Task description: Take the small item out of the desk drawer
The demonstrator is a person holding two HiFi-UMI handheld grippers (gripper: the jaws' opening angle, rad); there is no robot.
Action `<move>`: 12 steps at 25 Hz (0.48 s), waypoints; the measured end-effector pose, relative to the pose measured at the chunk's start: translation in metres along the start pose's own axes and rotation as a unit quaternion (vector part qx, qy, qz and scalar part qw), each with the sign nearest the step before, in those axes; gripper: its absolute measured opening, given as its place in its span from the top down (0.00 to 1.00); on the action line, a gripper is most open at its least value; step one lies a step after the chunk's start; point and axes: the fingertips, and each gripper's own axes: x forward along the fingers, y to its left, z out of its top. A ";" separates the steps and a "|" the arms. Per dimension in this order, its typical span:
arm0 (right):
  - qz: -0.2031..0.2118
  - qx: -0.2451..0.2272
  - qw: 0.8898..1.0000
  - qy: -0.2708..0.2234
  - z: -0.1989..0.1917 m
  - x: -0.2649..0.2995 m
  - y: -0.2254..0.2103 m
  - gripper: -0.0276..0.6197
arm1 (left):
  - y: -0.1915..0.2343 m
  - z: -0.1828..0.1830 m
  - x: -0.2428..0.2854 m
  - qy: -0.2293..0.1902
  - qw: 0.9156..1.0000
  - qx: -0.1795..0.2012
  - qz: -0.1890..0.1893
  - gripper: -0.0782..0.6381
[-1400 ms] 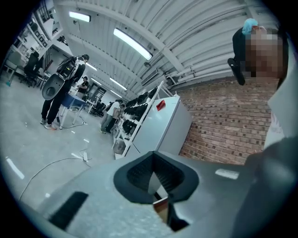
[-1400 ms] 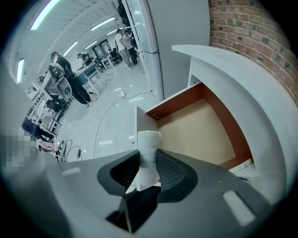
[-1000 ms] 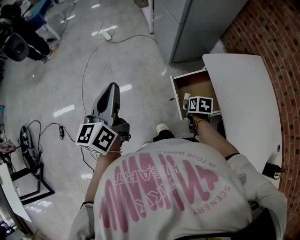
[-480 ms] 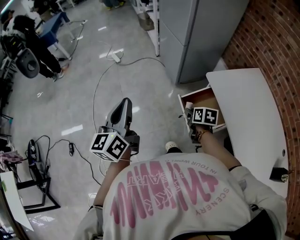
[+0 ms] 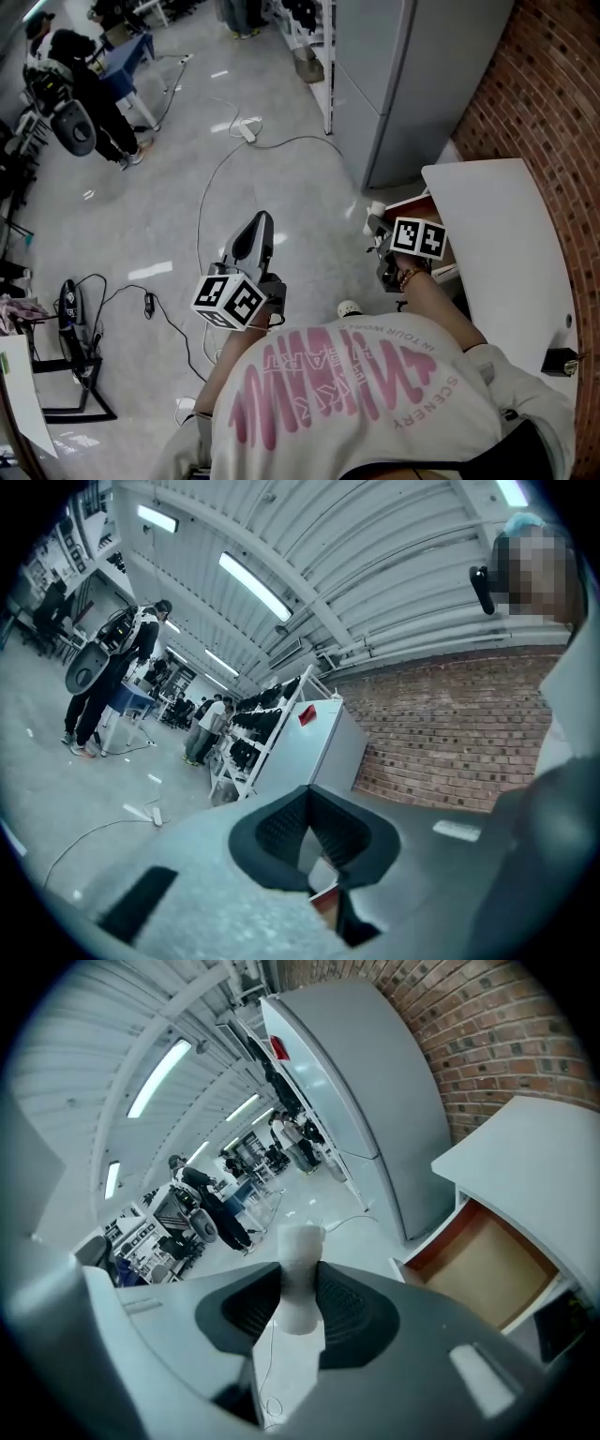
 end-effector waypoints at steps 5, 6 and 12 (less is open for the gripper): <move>0.041 -0.008 0.999 -0.027 0.018 -0.005 0.042 0.76 | 0.006 0.005 -0.009 -0.003 1.000 0.005 0.009 0.89; 0.048 -0.009 0.998 -0.034 0.022 -0.006 0.050 0.76 | 0.007 0.006 -0.010 -0.003 1.000 0.007 0.011 0.88; 0.080 -0.015 0.994 -0.068 0.035 -0.016 0.087 0.76 | 0.016 0.000 -0.019 0.007 1.000 0.004 0.026 0.88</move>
